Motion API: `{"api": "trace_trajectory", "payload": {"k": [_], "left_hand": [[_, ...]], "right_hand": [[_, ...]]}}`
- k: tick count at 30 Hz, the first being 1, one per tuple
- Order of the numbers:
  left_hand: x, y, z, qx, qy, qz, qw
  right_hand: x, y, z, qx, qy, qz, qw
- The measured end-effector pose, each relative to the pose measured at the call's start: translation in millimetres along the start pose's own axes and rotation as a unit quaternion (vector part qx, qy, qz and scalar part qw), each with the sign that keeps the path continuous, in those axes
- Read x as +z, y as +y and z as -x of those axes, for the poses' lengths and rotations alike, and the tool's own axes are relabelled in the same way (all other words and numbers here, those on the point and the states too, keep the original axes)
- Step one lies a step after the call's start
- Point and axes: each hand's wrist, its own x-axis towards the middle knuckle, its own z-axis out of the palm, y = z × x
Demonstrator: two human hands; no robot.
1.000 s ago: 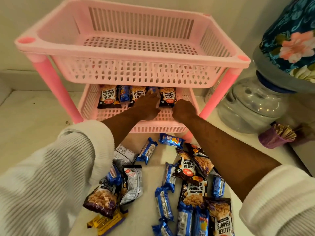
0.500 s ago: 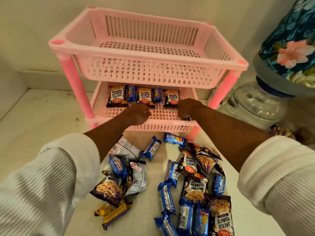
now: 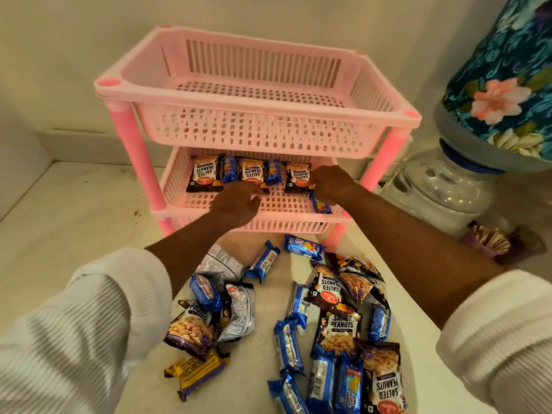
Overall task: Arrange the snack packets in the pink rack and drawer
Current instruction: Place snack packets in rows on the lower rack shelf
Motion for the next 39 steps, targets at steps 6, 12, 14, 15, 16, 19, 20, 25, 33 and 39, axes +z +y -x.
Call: {"api": "trace_trajectory", "payload": {"k": [6,12,14,15,16,19,20,25,33,39], "left_hand": [[12.2,13.2,55.6,0.093,0.162,0.042,0.981],[45.3,19.6,112.8,0.143,0.127,0.085,0.978],[60.3,24.8,122.0,0.103,0.069,0.115,0.986],[68.4,28.8,125.3,0.083,0.039,0.124,0.988],[76.7,33.0,127.7,0.063,0.008,0.124,0.99],[101.5,48.3,133.6,0.014,-0.091,0.111,0.99],[109.9,54.1,135.9,0.0,-0.127,0.111,0.986],[137.3,72.3,141.2,-0.034,-0.19,0.045,0.98],[137.9,78.9,140.9,-0.083,-0.128,0.078,0.985],[126.1,77.6,150.4,-0.15,-0.071,0.209,0.964]], "right_hand": [[16.2,-4.2,84.4,-0.046,0.277,-0.19,0.941],[79.5,28.9,147.2,0.005,0.215,-0.2,0.956],[97.5,46.0,159.7,0.013,0.181,-0.176,0.968],[105.3,53.5,166.5,0.012,0.169,-0.168,0.971],[113.2,59.2,173.0,0.003,0.161,-0.162,0.974],[138.6,65.9,190.2,-0.066,0.135,-0.09,0.985],[147.2,65.4,194.7,-0.089,0.124,-0.048,0.987],[172.4,53.7,202.6,-0.096,0.125,0.052,0.986],[169.5,45.3,199.6,-0.089,0.115,0.071,0.987],[157.4,50.0,204.7,-0.092,0.175,0.031,0.98]]}}
